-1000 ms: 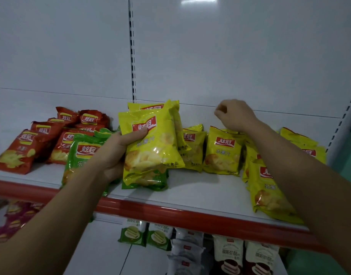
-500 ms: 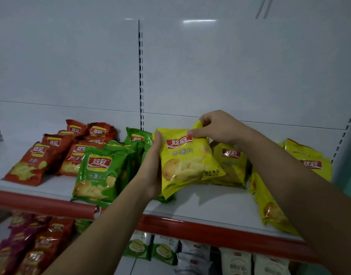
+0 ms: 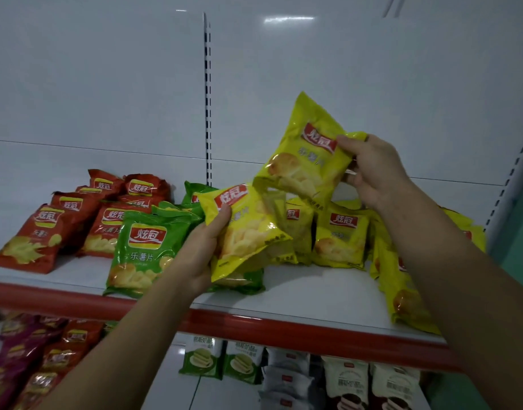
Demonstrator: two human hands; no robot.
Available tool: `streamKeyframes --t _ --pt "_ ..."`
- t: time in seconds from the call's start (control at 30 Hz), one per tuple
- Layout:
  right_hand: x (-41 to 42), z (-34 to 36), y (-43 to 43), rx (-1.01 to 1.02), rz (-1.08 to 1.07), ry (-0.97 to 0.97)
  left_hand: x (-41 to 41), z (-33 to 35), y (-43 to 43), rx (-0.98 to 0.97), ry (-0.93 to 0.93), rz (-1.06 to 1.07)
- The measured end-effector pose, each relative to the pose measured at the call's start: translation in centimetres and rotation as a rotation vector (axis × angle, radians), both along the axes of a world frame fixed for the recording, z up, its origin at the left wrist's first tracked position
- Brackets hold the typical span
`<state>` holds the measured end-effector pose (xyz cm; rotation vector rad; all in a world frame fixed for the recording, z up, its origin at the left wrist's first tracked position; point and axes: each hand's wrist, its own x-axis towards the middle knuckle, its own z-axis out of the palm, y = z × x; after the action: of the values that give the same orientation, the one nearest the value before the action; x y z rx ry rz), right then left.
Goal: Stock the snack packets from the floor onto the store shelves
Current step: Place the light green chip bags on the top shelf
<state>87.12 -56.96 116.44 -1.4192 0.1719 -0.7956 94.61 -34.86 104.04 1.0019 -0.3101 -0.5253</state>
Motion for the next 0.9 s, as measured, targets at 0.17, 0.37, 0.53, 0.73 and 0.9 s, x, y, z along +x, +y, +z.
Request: streamKeyframes --t 0.17,0.37,0.53,0.73,0.9 --pt "1.7 -2.7 -3.0 -0.075 -0.282 0.088 1.9 0.9 2.8 -0.022 -0.028 0.112" --pt "4.1 -9.0 -1.9 -0.321 -0.263 0.323 2.2 2.2 5.0 -0.101 -0.061 0.132" --pt "5.2 -11.5 -2.3 -0.465 -0.352 0.426 1.9 1.7 5.9 -0.102 -0.072 0.104" --pt "5.5 -12.5 -1.8 -0.491 -0.418 0.448 2.0 1.0 6.8 -0.066 -0.071 0.103" --pt "5.5 -13.3 -1.5 -0.515 -0.497 0.485 2.0 0.6 6.6 -0.018 -0.079 0.103"
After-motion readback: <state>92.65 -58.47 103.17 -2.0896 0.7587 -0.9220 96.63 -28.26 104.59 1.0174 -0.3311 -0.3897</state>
